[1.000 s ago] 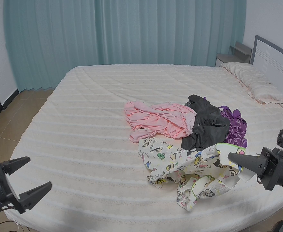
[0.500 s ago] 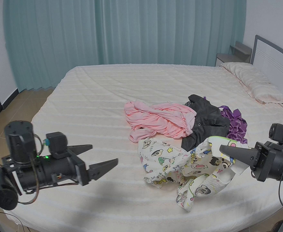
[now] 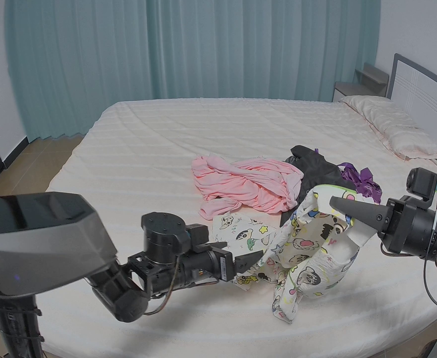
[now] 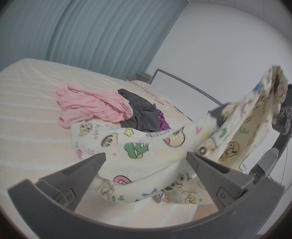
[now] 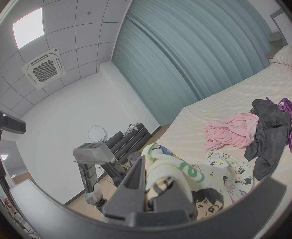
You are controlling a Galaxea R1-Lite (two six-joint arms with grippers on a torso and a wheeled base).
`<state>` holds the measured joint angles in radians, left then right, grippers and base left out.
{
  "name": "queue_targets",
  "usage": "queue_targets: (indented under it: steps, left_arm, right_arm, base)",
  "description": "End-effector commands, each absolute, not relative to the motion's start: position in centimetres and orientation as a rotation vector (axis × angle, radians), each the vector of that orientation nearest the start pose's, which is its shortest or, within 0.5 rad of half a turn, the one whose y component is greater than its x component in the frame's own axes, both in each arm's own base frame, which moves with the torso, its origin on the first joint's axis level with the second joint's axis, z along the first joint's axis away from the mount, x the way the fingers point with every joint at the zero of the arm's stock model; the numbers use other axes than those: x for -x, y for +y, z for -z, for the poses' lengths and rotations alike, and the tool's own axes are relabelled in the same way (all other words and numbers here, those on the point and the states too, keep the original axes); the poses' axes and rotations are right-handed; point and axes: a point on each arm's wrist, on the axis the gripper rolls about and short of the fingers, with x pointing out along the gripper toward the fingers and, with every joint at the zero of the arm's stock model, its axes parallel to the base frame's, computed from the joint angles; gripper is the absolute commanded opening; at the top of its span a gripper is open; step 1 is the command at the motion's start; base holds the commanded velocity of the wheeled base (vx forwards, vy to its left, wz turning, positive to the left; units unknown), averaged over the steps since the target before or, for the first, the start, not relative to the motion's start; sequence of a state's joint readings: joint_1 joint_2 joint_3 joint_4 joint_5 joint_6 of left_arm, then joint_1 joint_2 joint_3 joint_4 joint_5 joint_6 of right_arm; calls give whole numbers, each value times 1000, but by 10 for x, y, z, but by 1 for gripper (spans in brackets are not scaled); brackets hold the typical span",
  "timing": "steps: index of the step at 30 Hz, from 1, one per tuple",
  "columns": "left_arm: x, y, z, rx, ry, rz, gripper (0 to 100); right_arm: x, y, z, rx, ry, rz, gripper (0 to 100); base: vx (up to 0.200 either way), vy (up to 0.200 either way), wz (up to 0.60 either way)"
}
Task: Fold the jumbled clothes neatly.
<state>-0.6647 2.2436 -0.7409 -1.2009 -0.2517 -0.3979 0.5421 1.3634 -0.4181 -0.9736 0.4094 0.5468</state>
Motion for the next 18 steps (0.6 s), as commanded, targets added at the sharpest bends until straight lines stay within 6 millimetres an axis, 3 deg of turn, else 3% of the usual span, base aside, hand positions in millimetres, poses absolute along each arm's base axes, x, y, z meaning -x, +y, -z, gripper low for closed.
queue_targets:
  steps: [1, 7, 13, 18]
  left_arm:
    - [-296, -248, -4, 303, 531, 839, 100]
    - [-293, -242, -17, 338, 527, 830, 100]
    - [-272, -216, -45, 355, 517, 832, 100]
    - [-264, -213, -46, 347, 532, 851, 100]
  right_arm:
    - [-177, 116, -199, -507, 237, -928, 0]
    - [-180, 112, -199, -509, 236, -901, 0]
    - [-184, 107, -198, -511, 232, -868, 0]
    - [-183, 106, -202, -512, 215, -873, 0]
  base:
    - [0, 0, 0]
    - [0, 0, 0]
    - [0, 0, 0]
    - [0, 0, 0]
